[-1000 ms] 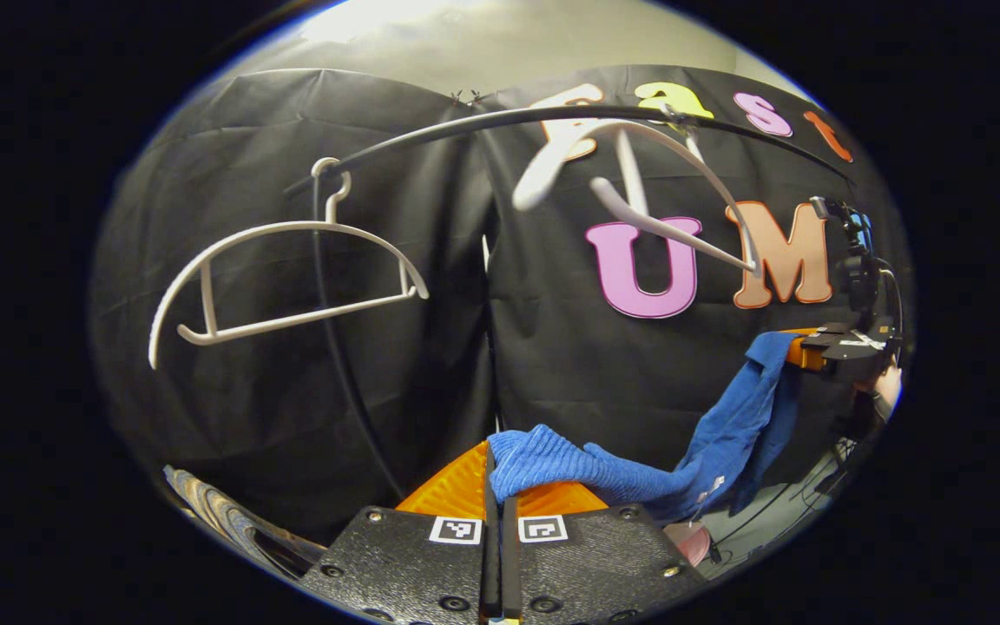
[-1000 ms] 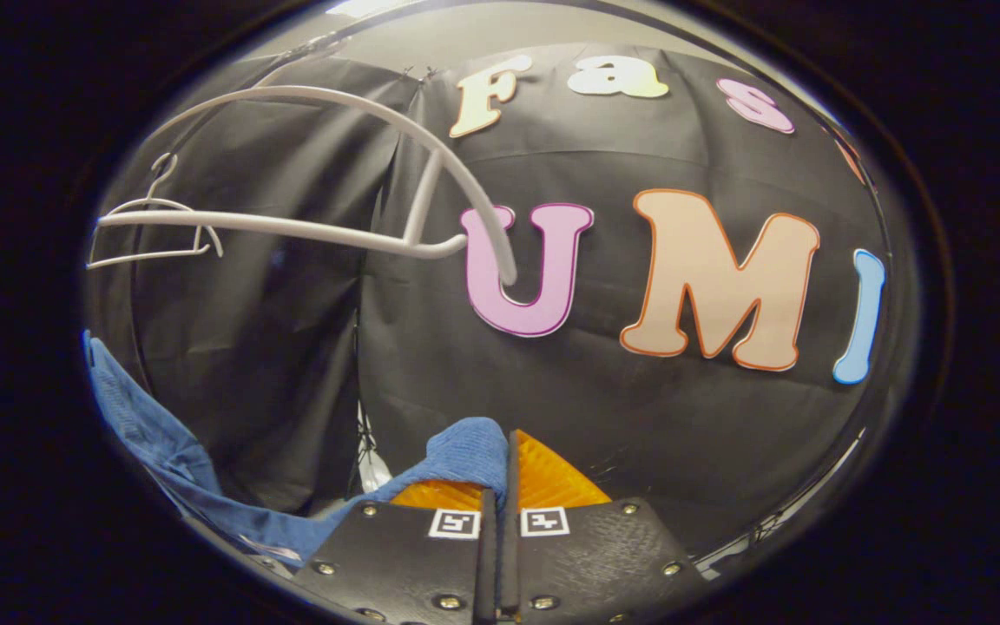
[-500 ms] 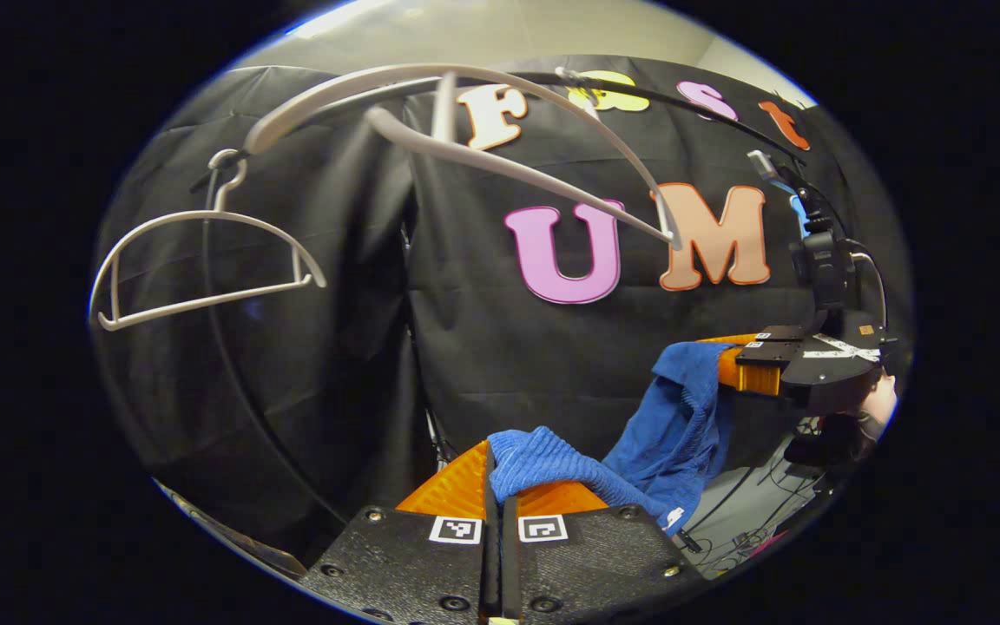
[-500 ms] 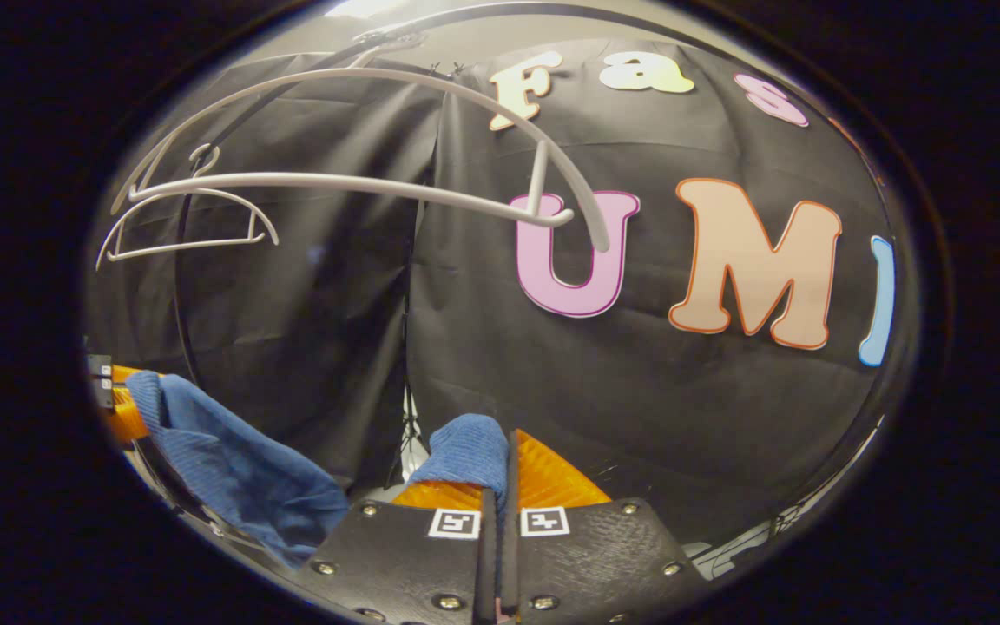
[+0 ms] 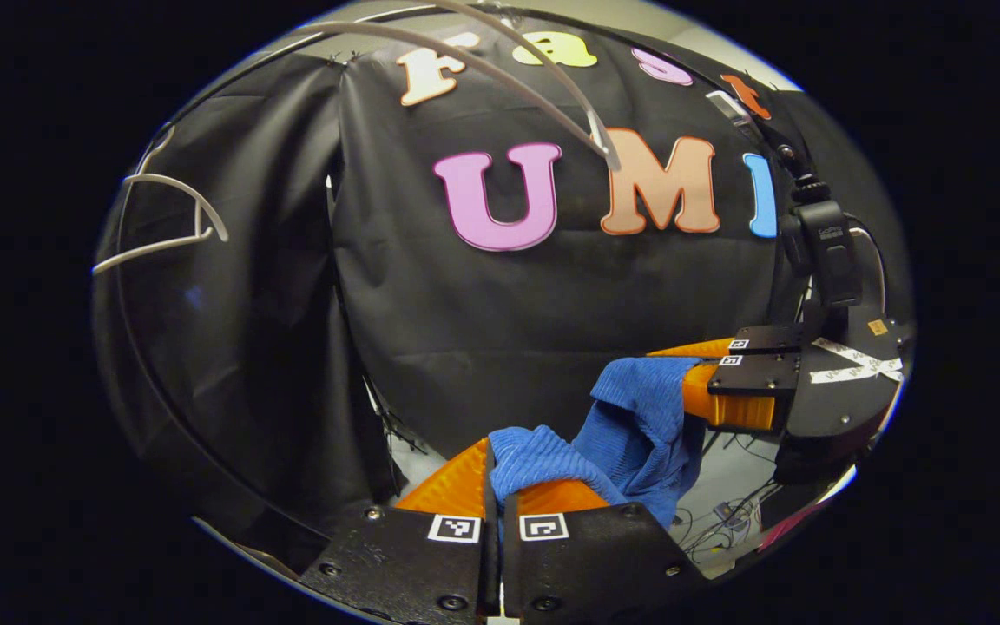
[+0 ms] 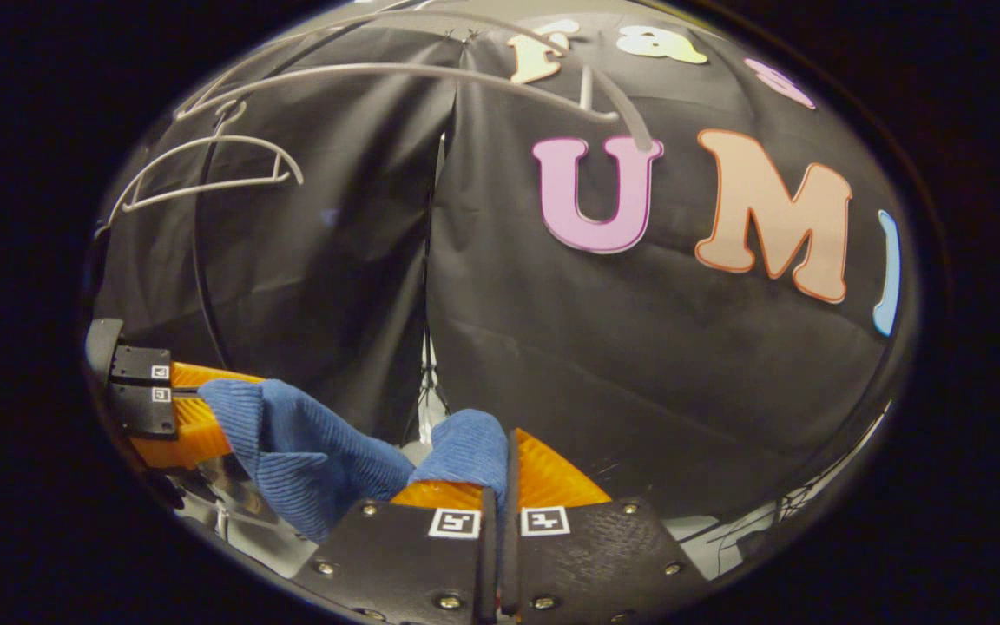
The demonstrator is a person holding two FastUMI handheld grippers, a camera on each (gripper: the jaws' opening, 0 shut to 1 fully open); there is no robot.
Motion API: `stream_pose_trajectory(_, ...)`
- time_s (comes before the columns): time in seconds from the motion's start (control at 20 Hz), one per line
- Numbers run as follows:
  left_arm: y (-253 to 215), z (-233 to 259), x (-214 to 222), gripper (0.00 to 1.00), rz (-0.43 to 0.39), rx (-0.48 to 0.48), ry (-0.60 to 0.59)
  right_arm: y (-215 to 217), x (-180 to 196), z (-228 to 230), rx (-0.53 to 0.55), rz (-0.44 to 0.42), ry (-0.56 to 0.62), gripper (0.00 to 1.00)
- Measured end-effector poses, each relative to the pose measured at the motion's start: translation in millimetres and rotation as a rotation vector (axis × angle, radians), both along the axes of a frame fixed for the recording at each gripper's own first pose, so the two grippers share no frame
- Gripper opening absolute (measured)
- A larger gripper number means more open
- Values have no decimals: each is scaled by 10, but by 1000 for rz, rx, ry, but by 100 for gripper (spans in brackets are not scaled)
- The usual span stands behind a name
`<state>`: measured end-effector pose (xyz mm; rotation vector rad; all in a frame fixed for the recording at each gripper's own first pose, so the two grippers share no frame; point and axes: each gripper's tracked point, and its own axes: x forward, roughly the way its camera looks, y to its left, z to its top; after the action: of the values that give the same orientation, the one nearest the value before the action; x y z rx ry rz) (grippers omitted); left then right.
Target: Grasp the clothes on the hanger with both hands and then place them into the laundry hamper below.
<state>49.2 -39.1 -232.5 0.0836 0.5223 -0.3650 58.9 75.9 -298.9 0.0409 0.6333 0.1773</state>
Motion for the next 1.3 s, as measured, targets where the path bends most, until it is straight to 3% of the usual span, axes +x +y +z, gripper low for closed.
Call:
stream_pose_trajectory(0.2, -214, -274, -15, 2, -22, -2, 95, 8, -251, -378, -22, 7, 87, 3)
stream_pose_trajectory(0.7, -145, -651, -74, 5, -7, 32, 280, -65, -636, -891, -51, 15, 229, 4)
stream_pose_trajectory(0.75, -158, -704, -95, 10, -4, 36, 294, -76, -681, -920, -54, 16, 243, 4)
stream_pose_trajectory(1.1, -180, -739, -114, 18, 35, 13, 333, -93, -736, -976, -47, 18, 265, 7)
stream_pose_trajectory(1.3, -183, -743, -115, 18, 51, 4, 332, -91, -641, -927, -42, 18, 251, 7)
